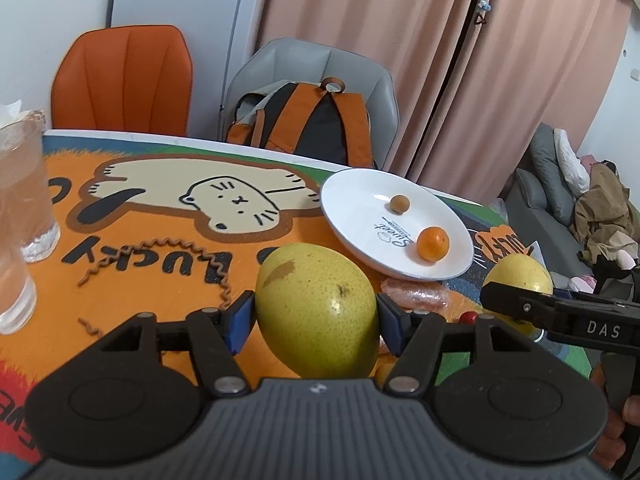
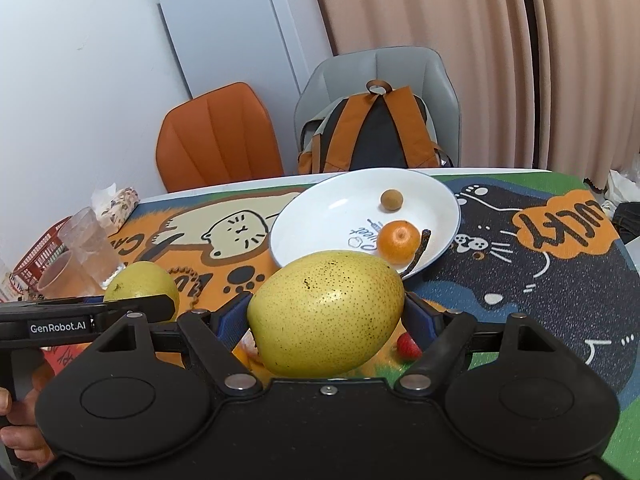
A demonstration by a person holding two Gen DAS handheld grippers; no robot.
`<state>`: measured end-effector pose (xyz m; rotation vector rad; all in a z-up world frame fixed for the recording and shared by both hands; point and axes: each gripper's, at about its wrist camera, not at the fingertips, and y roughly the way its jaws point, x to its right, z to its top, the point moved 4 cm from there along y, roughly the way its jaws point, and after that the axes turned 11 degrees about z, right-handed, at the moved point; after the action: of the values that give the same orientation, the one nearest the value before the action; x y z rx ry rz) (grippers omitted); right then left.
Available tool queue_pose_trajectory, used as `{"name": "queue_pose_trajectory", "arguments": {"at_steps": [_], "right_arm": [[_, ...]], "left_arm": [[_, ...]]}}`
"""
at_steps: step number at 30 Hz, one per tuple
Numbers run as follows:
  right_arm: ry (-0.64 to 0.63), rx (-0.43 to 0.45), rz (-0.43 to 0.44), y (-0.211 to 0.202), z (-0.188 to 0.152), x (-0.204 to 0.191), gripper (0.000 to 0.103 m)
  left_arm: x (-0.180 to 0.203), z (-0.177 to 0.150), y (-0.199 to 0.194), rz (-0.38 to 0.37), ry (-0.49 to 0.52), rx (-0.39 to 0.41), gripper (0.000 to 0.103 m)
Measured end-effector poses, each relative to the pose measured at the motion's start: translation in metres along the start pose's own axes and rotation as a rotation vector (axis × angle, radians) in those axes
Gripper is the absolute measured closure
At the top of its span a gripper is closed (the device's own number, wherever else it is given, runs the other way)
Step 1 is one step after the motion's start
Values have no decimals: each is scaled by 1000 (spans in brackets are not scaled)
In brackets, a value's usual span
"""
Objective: Organize fruits
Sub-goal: 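Carry the pear and pomelo onto the white plate and release them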
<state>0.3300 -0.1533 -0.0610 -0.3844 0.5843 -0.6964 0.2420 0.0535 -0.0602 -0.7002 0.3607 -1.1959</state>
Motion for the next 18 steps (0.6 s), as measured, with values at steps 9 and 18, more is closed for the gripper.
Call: {"name": "queue_pose_trajectory", "arguments": {"at_steps": [9,18], "right_arm": [[3,-2,1,13,13,12,27],[6,-19,-1,35,25,24,27]], "left_arm": [[12,15,18,-15,10,-5,41],[21,29,38,-12,23,-11,41]]}}
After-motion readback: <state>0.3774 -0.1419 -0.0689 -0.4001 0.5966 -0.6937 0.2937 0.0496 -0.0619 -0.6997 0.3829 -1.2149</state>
